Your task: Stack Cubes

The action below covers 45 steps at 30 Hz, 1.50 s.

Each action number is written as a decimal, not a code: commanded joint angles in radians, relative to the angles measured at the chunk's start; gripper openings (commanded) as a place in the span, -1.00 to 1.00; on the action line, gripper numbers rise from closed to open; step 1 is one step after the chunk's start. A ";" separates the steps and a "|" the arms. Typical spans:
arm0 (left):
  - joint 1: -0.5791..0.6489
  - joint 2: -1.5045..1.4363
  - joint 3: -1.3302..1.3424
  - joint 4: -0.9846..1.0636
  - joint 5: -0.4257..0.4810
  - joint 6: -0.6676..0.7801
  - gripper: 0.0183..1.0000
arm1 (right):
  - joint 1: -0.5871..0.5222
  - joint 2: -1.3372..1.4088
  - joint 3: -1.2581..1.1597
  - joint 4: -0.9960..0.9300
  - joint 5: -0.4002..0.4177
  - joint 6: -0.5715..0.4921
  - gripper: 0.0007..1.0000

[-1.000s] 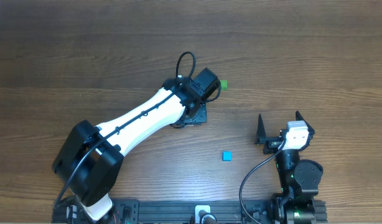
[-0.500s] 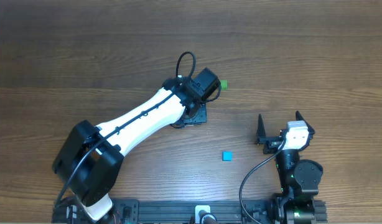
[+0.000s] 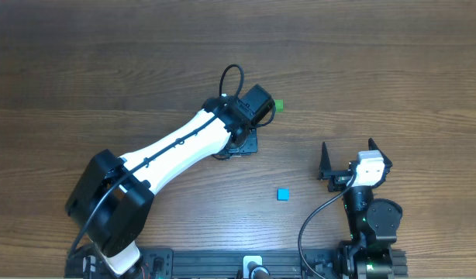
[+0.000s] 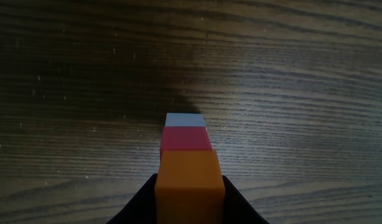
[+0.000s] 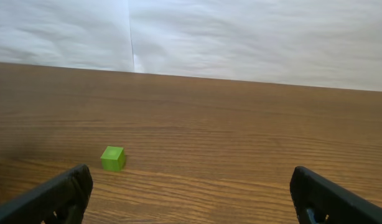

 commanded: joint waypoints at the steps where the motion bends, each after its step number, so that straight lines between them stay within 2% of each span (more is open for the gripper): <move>1: 0.003 0.013 0.021 0.002 -0.013 -0.003 -0.57 | 0.005 -0.007 -0.008 0.001 -0.005 0.009 0.98; 13: 0.003 0.013 0.021 0.002 -0.024 -0.003 -0.50 | 0.005 -0.007 -0.008 0.001 -0.005 0.010 0.98; 25: 0.002 0.013 0.021 0.002 -0.024 -0.003 -0.20 | 0.005 -0.007 -0.008 0.001 -0.005 0.009 0.98; 26: 0.002 0.013 0.021 0.002 -0.024 -0.003 -0.14 | 0.005 -0.007 -0.008 0.001 -0.005 0.010 0.99; 28: 0.002 0.013 0.021 0.002 -0.024 -0.003 0.14 | 0.005 -0.007 -0.008 0.001 -0.005 0.010 0.98; 29: 0.002 0.010 0.021 0.003 -0.025 -0.003 0.34 | 0.005 -0.007 -0.008 0.002 -0.005 0.010 0.99; 30: 0.002 -0.006 0.021 0.006 -0.040 -0.004 0.96 | 0.005 -0.007 -0.008 0.002 -0.005 0.009 0.98; 31: 0.002 -0.020 0.021 0.012 -0.050 -0.003 1.00 | 0.005 -0.007 -0.008 0.001 -0.005 0.009 0.98; 38: 0.002 -0.219 0.021 0.076 -0.177 -0.003 1.00 | 0.005 -0.007 -0.008 0.001 -0.005 0.009 0.99; 39: 0.002 -0.294 0.021 0.096 -0.237 -0.003 1.00 | 0.005 -0.007 -0.008 0.002 -0.005 0.010 0.98; 41: 0.004 -0.377 0.019 0.119 -0.292 0.017 1.00 | 0.005 -0.007 -0.008 0.001 -0.005 0.009 0.99; 45: 0.071 -0.523 0.018 0.174 -0.308 0.107 1.00 | 0.005 -0.007 -0.008 0.001 -0.005 0.010 0.98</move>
